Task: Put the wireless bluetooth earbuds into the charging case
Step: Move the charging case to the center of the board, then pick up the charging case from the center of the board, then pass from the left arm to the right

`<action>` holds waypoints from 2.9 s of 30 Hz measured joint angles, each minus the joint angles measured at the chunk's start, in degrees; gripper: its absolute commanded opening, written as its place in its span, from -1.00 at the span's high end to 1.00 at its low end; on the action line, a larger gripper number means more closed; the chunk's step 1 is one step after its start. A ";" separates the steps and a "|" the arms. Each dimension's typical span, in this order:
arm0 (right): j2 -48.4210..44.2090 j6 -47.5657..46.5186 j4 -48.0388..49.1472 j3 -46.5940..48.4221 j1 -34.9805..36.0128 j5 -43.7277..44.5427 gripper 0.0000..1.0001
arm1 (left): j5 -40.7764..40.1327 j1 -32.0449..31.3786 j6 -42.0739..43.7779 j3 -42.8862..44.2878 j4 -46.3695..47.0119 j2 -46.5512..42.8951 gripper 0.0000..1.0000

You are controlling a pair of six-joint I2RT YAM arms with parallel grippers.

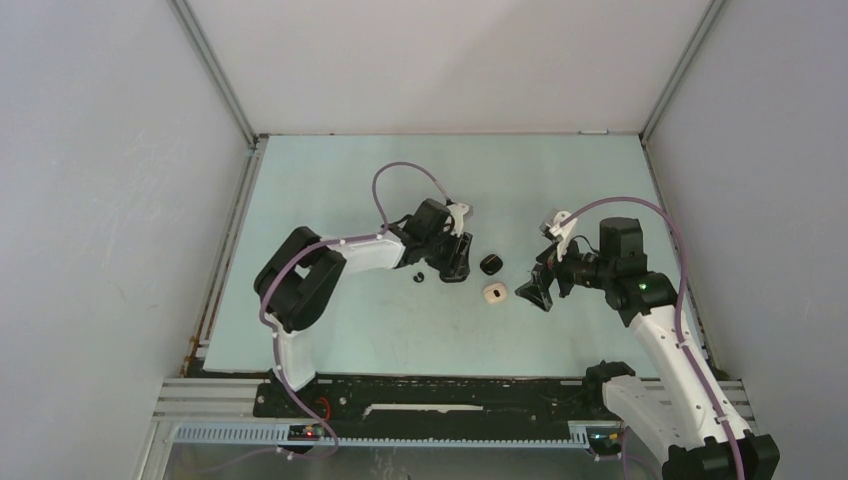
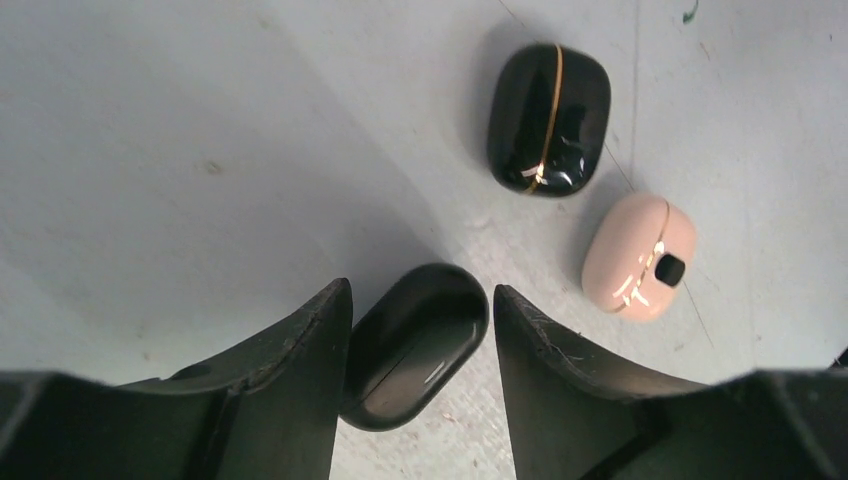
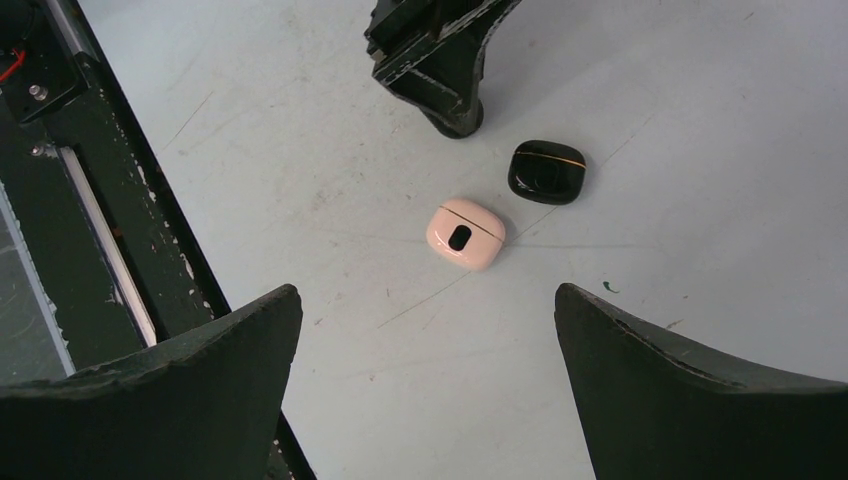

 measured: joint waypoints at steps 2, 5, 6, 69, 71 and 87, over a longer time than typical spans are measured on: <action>-0.15 -0.02 -0.11 -0.02 0.00 0.00 -0.98 | 0.39 -0.33 -0.02 -1.22 -0.04 -0.87 -0.22; -0.28 -0.02 -0.13 -0.04 0.00 -0.04 -0.98 | 0.94 -0.68 -0.04 -3.78 0.13 -2.60 -0.26; -0.28 -0.02 -0.15 -0.04 0.00 -0.04 -0.98 | 1.01 -0.74 -0.02 -4.72 0.22 -3.43 -0.27; 20.72 16.52 3.34 0.00 1.44 -16.33 -0.12 | -23.28 -29.79 25.53 -13.51 7.10 -26.75 0.57; 21.11 16.46 3.04 0.09 1.92 -17.25 -0.04 | -23.28 -29.94 25.62 -13.51 7.37 -26.82 0.56; 23.47 9.99 -1.95 2.21 1.75 -23.06 0.65 | -27.30 -30.62 25.33 -16.46 12.52 -27.04 -0.20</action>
